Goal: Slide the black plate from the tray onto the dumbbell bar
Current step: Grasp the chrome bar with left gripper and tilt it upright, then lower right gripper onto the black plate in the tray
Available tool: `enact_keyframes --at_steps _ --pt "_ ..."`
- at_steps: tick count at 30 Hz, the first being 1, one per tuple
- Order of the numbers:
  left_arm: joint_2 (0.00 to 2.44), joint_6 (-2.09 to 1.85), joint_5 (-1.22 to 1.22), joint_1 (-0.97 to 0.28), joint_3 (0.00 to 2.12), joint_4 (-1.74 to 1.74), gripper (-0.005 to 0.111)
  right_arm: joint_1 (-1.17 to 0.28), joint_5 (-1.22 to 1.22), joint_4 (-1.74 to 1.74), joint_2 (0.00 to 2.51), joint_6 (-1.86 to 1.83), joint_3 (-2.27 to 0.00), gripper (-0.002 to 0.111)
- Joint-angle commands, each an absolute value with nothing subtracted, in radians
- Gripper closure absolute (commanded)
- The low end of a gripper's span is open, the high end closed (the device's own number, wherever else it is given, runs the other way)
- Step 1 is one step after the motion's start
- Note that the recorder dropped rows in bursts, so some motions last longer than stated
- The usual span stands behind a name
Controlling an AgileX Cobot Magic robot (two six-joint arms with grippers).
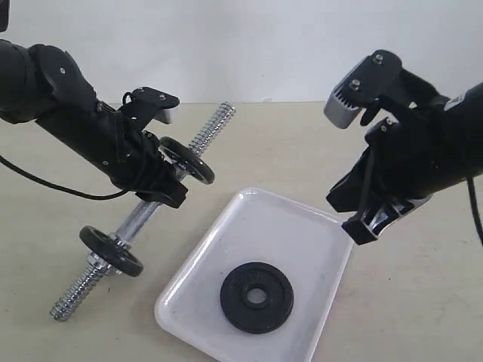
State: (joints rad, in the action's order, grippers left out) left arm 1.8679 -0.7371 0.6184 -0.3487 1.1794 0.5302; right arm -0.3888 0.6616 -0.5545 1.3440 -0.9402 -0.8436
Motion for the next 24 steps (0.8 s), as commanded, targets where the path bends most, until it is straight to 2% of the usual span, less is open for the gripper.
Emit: enact_keyframes --at_steps 1,8,18,21,24 --pt "1.775 -0.734 0.578 -0.350 1.210 0.587 0.102 -0.393 0.655 -0.549 1.464 -0.955 -0.847 0.108" --pt "1.724 -0.750 0.598 -0.350 1.210 0.584 0.102 -0.393 0.658 -0.695 1.620 -1.083 -0.847 0.108" --pt "1.702 -0.758 0.621 -0.350 1.210 0.584 0.102 -0.393 0.709 -0.843 1.670 -1.207 -0.849 0.108" --pt "1.702 -0.758 0.621 -0.350 1.210 0.584 0.102 -0.393 0.736 -0.905 1.678 -1.207 -0.849 0.099" --pt "1.702 -0.758 0.621 -0.350 1.210 0.584 0.102 -0.425 0.741 -0.908 1.678 -1.207 -0.849 0.081"
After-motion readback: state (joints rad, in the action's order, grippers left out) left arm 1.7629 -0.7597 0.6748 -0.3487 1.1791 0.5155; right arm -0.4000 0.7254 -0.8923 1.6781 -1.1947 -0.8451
